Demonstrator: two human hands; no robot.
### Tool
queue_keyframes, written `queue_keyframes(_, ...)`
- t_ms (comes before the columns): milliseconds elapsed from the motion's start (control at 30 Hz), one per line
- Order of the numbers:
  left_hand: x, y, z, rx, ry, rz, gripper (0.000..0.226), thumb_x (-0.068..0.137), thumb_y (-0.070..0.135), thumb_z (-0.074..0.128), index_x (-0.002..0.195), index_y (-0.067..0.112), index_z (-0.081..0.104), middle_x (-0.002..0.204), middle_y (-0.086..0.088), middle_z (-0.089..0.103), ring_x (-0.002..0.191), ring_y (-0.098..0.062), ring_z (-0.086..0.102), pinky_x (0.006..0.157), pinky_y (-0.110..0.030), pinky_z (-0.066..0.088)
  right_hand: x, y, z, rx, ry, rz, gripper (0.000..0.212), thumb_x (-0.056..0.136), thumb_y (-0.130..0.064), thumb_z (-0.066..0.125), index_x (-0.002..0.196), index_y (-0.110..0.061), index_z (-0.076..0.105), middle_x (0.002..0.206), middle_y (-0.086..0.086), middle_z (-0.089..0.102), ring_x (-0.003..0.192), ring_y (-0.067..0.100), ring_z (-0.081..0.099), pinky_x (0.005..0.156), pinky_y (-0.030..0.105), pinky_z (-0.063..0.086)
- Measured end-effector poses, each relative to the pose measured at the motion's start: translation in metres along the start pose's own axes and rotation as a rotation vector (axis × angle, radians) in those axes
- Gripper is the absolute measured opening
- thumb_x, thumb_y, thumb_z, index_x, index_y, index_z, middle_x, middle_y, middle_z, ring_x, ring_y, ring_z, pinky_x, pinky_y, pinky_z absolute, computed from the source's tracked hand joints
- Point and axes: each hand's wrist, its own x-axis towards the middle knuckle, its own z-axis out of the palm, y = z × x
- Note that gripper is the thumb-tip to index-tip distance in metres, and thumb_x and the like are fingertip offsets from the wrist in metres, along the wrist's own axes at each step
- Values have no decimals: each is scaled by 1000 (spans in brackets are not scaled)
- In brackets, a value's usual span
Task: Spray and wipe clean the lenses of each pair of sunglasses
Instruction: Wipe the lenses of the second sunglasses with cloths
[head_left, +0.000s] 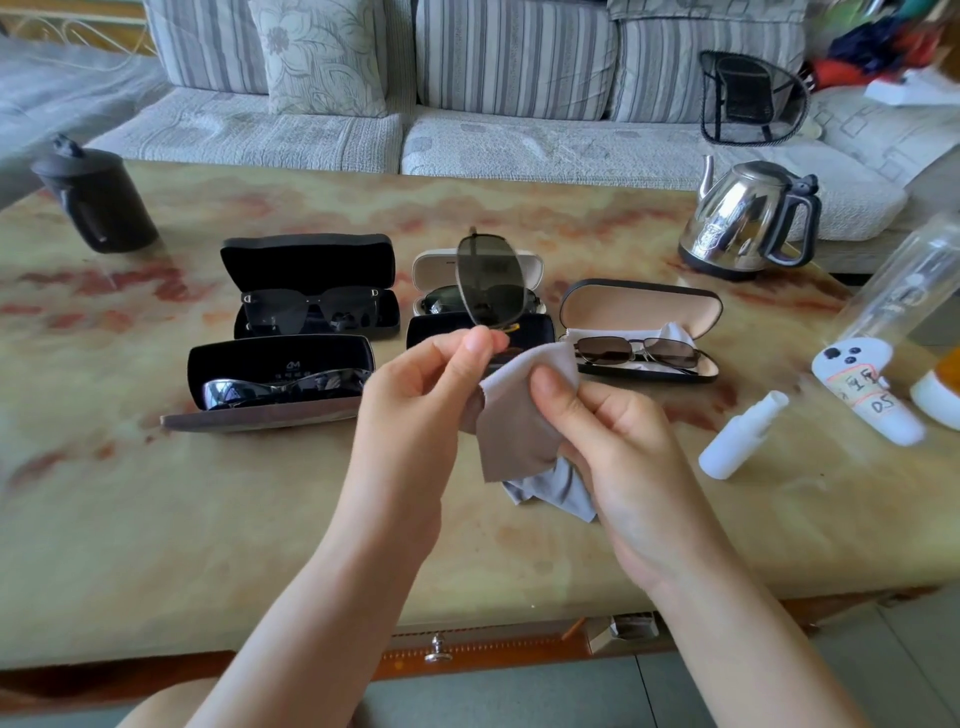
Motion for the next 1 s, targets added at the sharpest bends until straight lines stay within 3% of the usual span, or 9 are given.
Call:
queue_keyframes(200, 4, 6, -9, -101, 27, -66, 25, 79, 39, 59, 85, 18, 71, 78, -10, 58, 73, -20, 50, 72, -34, 40, 0, 8, -2, -119, -115, 11, 72, 75, -63, 67, 89, 8, 64, 86, 49, 47, 71, 41, 52, 71, 54, 44)
queue_keyframes(333, 7, 8, -17, -21, -46, -64, 21, 87, 33, 57, 83, 17, 69, 61, 9, 61, 59, -6, 52, 54, -20, 39, 0, 6, -5, -171, -190, 35, 54, 77, -59, 68, 93, -8, 73, 91, 44, 54, 81, 31, 53, 75, 53, 41)
queue_keyframes(433, 10, 9, -24, 81, -127, -21, 20, 86, 37, 65, 76, 21, 71, 69, 9, 65, 67, -5, 57, 72, -26, 44, -1, 0, -12, -222, -202, 23, 44, 86, -48, 64, 88, -5, 73, 80, 31, 64, 75, 29, 54, 74, 53, 50)
queue_keyframes(533, 11, 13, -29, 159, -193, 11, 24, 81, 41, 61, 77, 20, 71, 72, 11, 66, 74, -3, 59, 83, -28, 40, 0, -9, -19, -181, -109, -50, 52, 84, -47, 56, 86, 4, 66, 80, 32, 65, 71, 29, 60, 68, 28, 52)
queue_keyframes(667, 7, 15, -27, 237, -314, 18, 27, 79, 41, 56, 77, 18, 70, 75, 12, 68, 76, -2, 60, 79, -20, 41, 9, -7, -20, -93, -13, -152, 60, 78, -64, 61, 86, -4, 65, 85, 20, 64, 87, 18, 57, 88, 38, 45)
queue_keyframes(767, 6, 14, -24, 279, -379, -3, 25, 78, 42, 59, 75, 20, 72, 73, 5, 69, 76, -4, 62, 76, -14, 43, 9, -11, -13, 7, -31, -101, 48, 77, -50, 59, 81, -2, 65, 78, 11, 62, 73, 22, 60, 69, 30, 55)
queue_keyframes(867, 5, 9, -21, 342, -367, 2, 22, 78, 47, 67, 78, 27, 76, 90, -17, 71, 85, -29, 64, 92, -42, 47, 7, -14, -5, 27, -69, -60, 29, 73, -38, 70, 74, -10, 74, 73, 7, 69, 69, 28, 59, 59, 24, 52)
queue_keyframes(933, 5, 7, -19, 368, -328, 1, 16, 81, 42, 67, 81, 28, 76, 92, -16, 72, 95, -39, 64, 96, -51, 45, 8, -14, -3, 38, -42, -53, 17, 69, -32, 73, 69, -15, 76, 69, 3, 70, 66, 16, 63, 60, 19, 51)
queue_keyframes(1000, 5, 6, -18, 393, -313, 9, 14, 88, 32, 67, 79, 24, 76, 88, -7, 75, 90, -29, 67, 92, -43, 49, 7, -15, -3, 108, -18, -10, 15, 67, -28, 70, 67, -14, 76, 69, 5, 71, 64, 14, 65, 56, 20, 52)
